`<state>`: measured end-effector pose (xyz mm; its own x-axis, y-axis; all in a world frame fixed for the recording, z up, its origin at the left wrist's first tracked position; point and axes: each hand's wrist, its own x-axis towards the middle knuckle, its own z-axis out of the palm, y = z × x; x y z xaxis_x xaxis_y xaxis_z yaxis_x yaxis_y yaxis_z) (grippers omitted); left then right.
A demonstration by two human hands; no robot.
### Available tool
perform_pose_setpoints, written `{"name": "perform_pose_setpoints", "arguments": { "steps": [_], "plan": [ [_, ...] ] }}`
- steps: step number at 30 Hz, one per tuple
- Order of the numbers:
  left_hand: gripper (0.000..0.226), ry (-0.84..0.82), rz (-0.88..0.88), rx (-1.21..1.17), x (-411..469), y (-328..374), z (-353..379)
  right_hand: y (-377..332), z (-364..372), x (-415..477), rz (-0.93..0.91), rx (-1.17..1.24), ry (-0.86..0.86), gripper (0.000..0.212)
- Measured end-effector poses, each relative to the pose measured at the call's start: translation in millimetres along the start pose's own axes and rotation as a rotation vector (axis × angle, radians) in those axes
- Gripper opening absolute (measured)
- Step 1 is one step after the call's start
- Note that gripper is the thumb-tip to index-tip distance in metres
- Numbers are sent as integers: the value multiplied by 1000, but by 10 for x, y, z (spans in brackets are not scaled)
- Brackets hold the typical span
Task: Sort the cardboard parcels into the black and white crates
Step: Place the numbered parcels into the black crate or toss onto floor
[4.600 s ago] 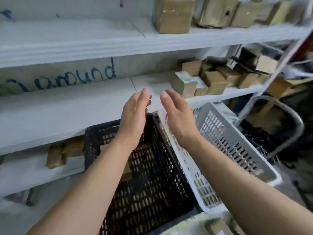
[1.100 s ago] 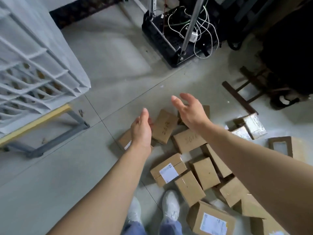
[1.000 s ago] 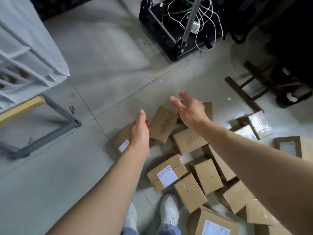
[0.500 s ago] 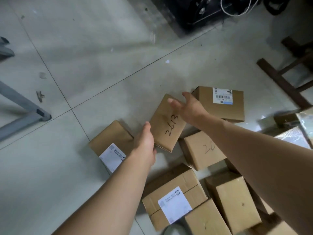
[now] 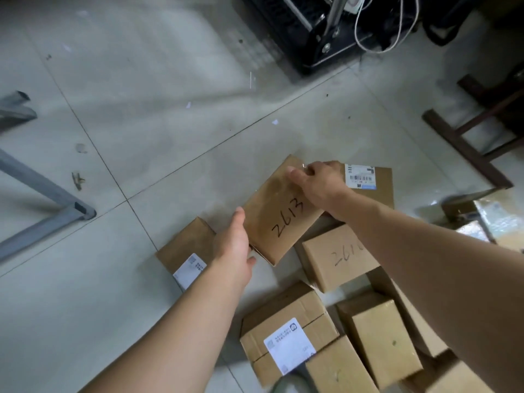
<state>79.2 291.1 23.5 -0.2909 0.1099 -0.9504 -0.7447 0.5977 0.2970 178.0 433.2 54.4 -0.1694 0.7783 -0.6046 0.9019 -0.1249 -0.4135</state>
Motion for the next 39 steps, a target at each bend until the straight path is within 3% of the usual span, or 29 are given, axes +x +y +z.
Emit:
{"name": "perform_pose_setpoints", "arguments": {
  "steps": [5, 9, 12, 16, 20, 22, 25, 32, 39],
  "plan": [
    [54, 40, 176, 20, -1086, 619, -2, -505, -923, -643, -66, 214, 39, 54],
    [35, -25, 334, -26, -2225, 1252, 34, -959, -1789, -1328, -130, 264, 178, 70],
    [49, -50, 472, 28, -3145, 1630, 56, -1245, -2441, -1915, -167, 329, 264, 65],
    [37, -79, 619, 73, -4361, 2007, -79, -1673, -3250, -2765, -204, 413, 356, 47],
    [52, -150, 714, 86, -5509, 2312, -398, -2175, -3871, -3651, -265, 472, 393, 43],
    [47, -181, 754, 87, -6016, 2434, -626, -2448, -4098, -4072, -301, 492, 422, 45],
    [28, -169, 868, 113, -6665, 2602, -1032, -2863, -4315, -4644, -364, 591, 444, 43],
    [23, -129, 1048, 6, -7563, 2762, -2122, -3700, -4287, -5555, -550, 724, 345, 26],
    [20, 65, 1128, -165, -7934, 2645, -3239, -4542, -3840, -6138, -752, 602, 163, 43]
  ]
}}
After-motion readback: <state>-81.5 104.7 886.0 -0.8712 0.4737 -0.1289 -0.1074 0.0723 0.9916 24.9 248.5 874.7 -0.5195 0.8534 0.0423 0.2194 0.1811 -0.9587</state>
